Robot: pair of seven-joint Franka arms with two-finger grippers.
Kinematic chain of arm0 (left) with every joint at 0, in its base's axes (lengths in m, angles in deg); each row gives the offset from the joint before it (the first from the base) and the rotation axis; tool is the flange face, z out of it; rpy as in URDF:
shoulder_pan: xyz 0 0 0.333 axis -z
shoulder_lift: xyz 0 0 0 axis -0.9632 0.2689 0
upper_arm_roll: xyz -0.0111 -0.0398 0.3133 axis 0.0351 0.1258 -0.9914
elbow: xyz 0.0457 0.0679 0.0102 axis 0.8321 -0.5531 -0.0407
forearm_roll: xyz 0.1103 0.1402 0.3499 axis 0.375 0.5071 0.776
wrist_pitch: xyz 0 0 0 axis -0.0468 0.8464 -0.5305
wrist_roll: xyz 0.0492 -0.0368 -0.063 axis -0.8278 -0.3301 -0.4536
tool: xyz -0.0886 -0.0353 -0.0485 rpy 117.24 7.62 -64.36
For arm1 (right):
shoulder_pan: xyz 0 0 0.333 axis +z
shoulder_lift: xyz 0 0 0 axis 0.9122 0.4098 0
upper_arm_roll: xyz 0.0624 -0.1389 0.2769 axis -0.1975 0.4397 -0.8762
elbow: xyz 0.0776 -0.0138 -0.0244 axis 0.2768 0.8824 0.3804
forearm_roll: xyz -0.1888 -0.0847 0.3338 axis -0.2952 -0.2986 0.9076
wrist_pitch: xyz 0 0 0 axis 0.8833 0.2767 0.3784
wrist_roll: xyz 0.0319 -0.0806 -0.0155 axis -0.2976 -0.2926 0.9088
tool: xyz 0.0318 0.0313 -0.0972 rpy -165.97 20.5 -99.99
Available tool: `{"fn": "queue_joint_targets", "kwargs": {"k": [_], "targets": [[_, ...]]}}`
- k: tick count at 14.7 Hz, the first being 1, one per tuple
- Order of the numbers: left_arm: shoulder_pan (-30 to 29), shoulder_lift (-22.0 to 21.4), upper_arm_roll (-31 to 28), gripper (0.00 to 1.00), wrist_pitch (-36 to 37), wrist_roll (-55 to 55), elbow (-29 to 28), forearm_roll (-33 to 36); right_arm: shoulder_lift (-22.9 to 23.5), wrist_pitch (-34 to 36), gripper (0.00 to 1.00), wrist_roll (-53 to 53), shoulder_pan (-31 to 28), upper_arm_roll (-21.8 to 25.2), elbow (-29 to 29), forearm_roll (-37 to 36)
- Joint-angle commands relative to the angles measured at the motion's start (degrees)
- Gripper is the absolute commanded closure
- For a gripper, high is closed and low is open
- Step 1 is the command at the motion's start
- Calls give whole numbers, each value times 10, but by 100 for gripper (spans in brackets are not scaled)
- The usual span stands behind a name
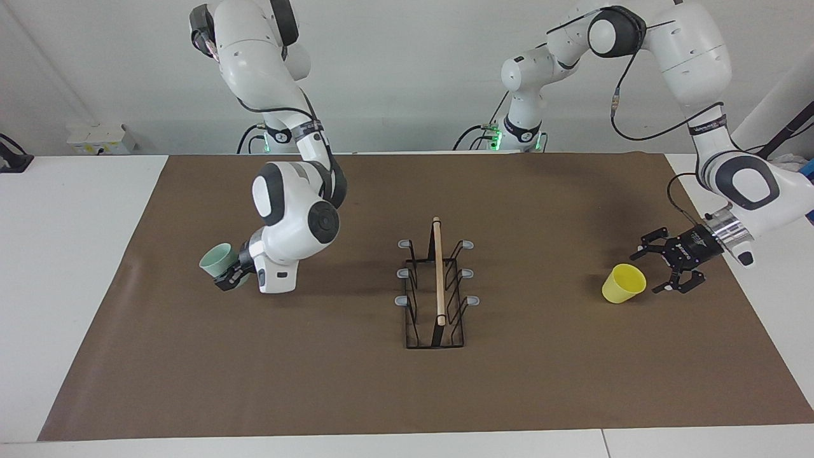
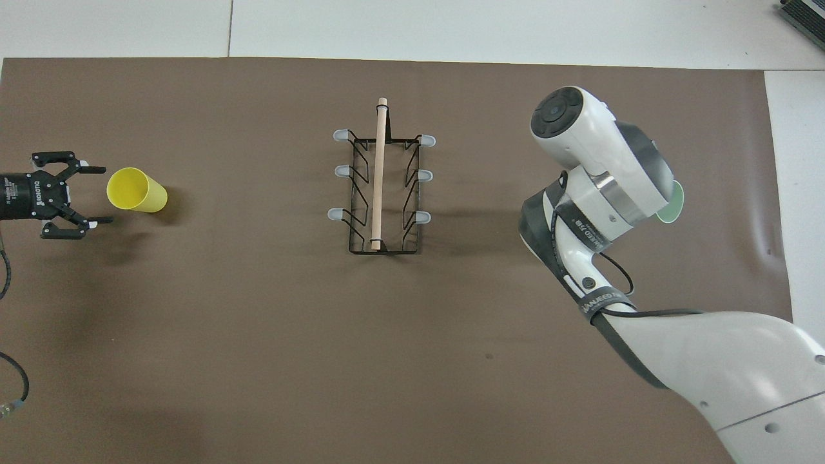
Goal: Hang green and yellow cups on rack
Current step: 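Grasp the green cup with the right gripper while the left gripper reaches the yellow cup, then lift the green cup with the right gripper while the left gripper grasps the yellow cup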
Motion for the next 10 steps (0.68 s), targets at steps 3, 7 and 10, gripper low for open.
{"fn": "queue_joint_targets", "kwargs": {"k": [3, 7, 10], "targets": [[1, 11, -2, 0, -31, -6, -22, -36, -72, -81, 100, -33, -50, -7, 8, 167], [16, 6, -2, 0, -53, 15, -59, -43, -114, -148, 100, -31, -80, -7, 21, 343], [19, 5, -1, 0, -48, 36, -59, -47, -155, -200, 100, -18, -88, -7, 55, 463]]}}
